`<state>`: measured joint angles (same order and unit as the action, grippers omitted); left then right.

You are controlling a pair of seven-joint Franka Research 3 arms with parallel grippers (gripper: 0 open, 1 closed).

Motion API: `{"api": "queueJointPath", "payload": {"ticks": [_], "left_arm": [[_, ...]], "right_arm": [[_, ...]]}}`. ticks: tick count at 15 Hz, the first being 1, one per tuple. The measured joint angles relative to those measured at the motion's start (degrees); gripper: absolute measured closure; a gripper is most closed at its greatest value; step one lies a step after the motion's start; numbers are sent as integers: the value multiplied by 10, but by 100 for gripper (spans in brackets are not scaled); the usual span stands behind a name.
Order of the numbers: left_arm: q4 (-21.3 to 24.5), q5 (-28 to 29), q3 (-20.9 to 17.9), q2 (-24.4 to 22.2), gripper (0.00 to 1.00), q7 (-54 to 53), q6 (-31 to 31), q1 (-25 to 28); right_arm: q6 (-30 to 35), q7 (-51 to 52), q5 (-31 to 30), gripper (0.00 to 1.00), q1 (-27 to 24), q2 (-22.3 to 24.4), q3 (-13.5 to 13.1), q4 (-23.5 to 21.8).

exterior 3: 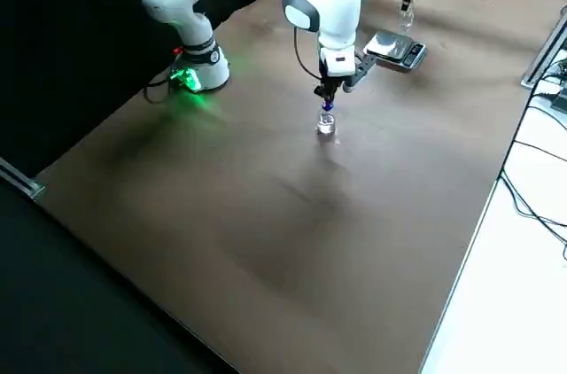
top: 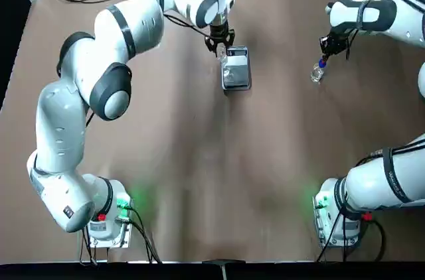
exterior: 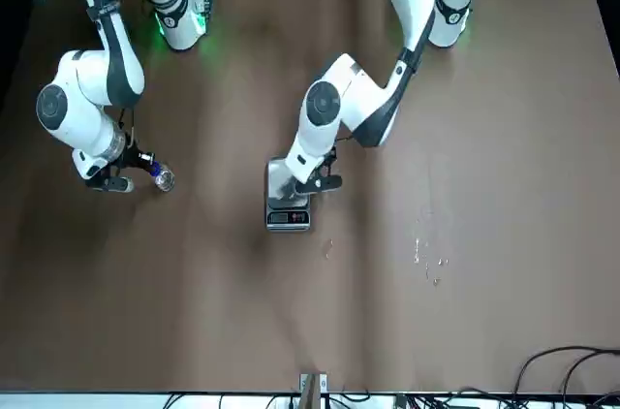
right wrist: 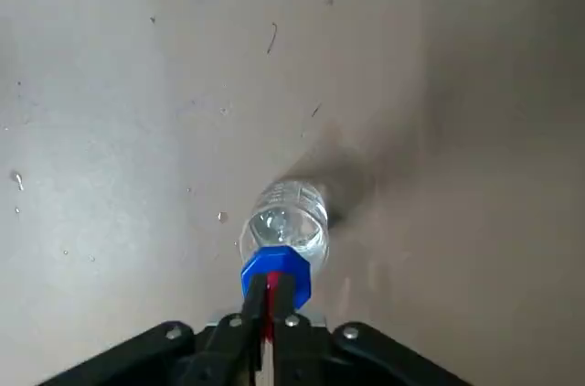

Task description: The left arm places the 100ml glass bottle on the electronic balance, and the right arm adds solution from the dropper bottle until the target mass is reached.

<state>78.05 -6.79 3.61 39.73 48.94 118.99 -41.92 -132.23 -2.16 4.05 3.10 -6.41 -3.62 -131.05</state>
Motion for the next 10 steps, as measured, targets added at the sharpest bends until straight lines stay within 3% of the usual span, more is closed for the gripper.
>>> {"api": "queueJointPath", "payload": {"ticks": [10], "left_arm": [[-19,0,0,32,52,47,62,-32]], "right_arm": [[0,0,0,92,0,0,0,0]]}}
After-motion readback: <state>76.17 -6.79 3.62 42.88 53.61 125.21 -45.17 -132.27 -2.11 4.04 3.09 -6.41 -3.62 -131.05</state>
